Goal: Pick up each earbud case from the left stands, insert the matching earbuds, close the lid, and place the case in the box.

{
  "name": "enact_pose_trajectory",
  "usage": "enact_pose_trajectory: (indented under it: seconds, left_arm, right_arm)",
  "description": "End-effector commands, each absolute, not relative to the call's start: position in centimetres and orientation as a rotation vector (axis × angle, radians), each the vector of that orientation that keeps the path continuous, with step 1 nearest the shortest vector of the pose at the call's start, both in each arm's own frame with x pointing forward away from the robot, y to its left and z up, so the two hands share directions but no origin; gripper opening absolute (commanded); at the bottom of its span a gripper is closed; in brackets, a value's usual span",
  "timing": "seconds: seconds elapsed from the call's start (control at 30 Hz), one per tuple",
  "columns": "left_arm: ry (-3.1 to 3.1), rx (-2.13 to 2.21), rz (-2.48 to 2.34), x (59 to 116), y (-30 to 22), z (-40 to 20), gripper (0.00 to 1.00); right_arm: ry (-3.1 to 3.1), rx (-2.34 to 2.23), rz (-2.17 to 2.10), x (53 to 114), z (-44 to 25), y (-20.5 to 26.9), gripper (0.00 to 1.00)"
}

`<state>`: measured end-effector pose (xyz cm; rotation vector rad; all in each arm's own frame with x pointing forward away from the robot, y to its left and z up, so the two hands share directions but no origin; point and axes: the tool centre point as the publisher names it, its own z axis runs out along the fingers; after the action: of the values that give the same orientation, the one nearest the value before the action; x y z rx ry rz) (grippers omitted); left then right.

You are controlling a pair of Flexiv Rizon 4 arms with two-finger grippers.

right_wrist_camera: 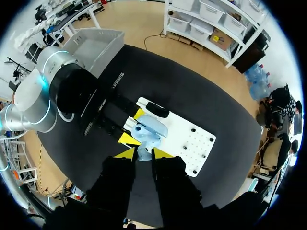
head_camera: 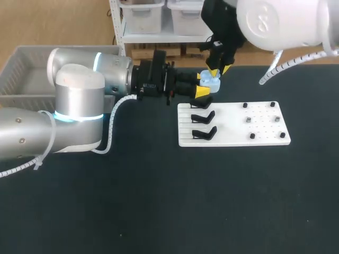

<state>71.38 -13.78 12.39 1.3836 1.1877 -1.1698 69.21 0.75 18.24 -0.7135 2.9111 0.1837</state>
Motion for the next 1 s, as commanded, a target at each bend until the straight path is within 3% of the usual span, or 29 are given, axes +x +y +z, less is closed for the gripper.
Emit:
enact_pose_trajectory:
  seconds: [0.03,1.0]
  left_arm:
    - [1.185,1.380,-1.166,71.3,-13.7,12.3,0.00]
    - [1.185,1.380,-1.166,71.3,-13.7,12.3,0.00]
  right_arm:
    - [2.920,-0.748,0.177,69.7,18.1,1.3,0.00]
    - [2.935,-0.787,0.164,69.8,17.0,2.2,0.00]
